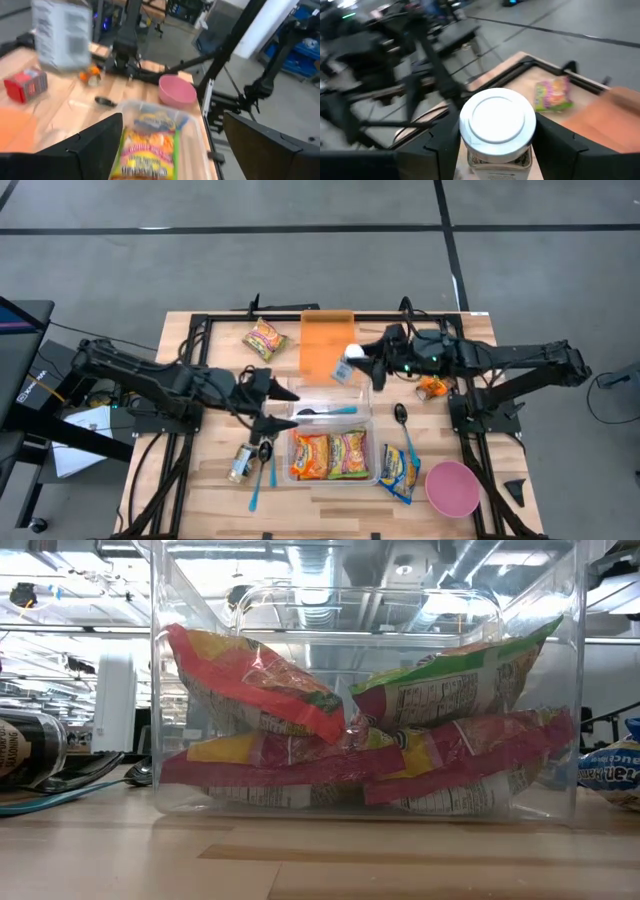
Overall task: Pick & Place Food Item
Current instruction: Put the white seasoning bottle into the orange transparent bin
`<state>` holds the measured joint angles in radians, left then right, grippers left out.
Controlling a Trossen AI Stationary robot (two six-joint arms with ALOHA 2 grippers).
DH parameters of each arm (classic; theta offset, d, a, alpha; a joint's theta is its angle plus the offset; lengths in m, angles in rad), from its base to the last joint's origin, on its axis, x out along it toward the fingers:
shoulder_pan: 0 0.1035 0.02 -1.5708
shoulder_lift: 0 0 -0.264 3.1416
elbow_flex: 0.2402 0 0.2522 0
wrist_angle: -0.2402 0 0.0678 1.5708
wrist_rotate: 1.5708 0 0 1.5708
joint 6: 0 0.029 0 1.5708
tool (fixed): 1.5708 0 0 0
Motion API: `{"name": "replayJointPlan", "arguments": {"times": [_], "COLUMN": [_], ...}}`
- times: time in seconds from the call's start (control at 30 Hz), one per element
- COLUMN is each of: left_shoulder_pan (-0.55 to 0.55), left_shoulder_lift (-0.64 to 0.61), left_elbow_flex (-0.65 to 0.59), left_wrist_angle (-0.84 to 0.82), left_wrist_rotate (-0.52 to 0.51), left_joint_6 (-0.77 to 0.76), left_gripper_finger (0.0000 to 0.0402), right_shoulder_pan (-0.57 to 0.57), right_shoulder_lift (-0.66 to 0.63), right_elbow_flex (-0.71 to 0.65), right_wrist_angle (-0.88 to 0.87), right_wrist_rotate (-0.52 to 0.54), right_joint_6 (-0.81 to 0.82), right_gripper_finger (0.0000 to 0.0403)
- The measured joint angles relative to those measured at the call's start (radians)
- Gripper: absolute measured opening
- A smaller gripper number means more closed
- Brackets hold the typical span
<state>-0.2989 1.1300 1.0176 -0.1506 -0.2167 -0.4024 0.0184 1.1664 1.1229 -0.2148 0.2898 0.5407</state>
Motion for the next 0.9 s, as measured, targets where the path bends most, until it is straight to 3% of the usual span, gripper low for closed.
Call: {"name": "replayJointPlan", "arguments": {"times": [0.33,0.4,0.57,0.73,0.9], "left_shoulder_pan": [-0.050,-0.050,-0.050,-0.050,-0.050], "left_shoulder_lift": [-0.025,-0.023,-0.023,-0.022,-0.022], "left_elbow_flex": [0.000,0.000,0.000,0.000,0.000], "left_wrist_angle": [-0.311,-0.373,-0.485,-0.552,-0.615], "left_wrist_rotate": [-0.139,-0.166,-0.226,-0.316,-0.431], "left_joint_6": [-0.146,-0.214,-0.344,-0.417,-0.547], "left_gripper_finger": [0.0315,0.0312,0.0303,0.0301,0.0299], "right_shoulder_pan": [-0.148,-0.156,-0.184,-0.286,-0.407], "right_shoulder_lift": [0.054,0.108,0.314,0.499,0.585], "right_elbow_flex": [0.021,0.086,0.358,0.608,0.662], "right_wrist_angle": [-0.065,-0.083,-0.335,-0.486,-0.495], "right_wrist_rotate": [0.024,0.028,0.122,0.159,0.099], "right_joint_6": [0.122,0.122,0.050,-0.012,0.007], "right_gripper_finger": [0.0200,0.0200,0.0200,0.0200,0.0200]}}
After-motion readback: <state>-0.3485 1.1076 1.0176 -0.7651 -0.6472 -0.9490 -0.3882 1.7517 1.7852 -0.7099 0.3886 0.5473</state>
